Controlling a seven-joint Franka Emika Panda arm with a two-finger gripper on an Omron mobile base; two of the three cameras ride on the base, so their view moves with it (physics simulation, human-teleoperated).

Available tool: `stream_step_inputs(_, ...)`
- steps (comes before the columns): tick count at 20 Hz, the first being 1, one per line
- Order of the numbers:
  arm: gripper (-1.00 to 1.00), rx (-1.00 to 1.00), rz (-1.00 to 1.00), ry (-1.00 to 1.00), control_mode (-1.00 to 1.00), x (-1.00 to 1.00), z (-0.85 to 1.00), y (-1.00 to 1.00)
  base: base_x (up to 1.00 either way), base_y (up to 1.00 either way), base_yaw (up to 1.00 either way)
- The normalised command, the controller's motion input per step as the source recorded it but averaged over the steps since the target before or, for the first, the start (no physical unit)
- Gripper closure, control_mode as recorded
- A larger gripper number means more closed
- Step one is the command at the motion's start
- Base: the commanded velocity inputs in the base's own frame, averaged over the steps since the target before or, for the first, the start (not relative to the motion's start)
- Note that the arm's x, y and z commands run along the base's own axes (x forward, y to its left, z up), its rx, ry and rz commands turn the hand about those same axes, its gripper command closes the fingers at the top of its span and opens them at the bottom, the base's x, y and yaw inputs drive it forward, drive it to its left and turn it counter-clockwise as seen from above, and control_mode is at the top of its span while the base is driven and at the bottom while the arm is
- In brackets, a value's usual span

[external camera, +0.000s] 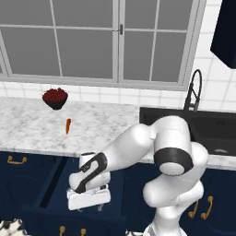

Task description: Pick the measuring cup from the drawer and place it on the counter.

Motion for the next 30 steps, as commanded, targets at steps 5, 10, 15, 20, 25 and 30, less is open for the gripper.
stream_step_inputs(5, -1.00, -0.01, 0.07, -0.28, -1.00, -0.75, 0.85, 0.36, 0.00, 0.00, 0.00)
stream_step_inputs(10, -1.00, -0.01, -0.10, -0.48, -1.00, 0.18, 0.59, 0.00, 0.00, 0.00, 0.00)
stream_step_inputs(15, -1.00, -0.04, -0.31, -0.16, -1.00, 0.48, 0.01, 0.00, 0.00, 0.00, 0.00)
stream_step_inputs(20, -1.00, 0.00, -0.50, 0.00, -1.00, 0.74, 0.00, 0.06, 0.00, 0.00, 0.00)
stream_step_inputs(25, -1.00, -0.05, -0.11, 0.00, -1.00, 0.87, 0.00, 0.01, 0.00, 0.00, 0.00)
stream_step_inputs(30, -1.00, -0.15, 0.00, 0.00, -1.00, 0.67, -0.07, 0.01, 0.00, 0.00, 0.00)
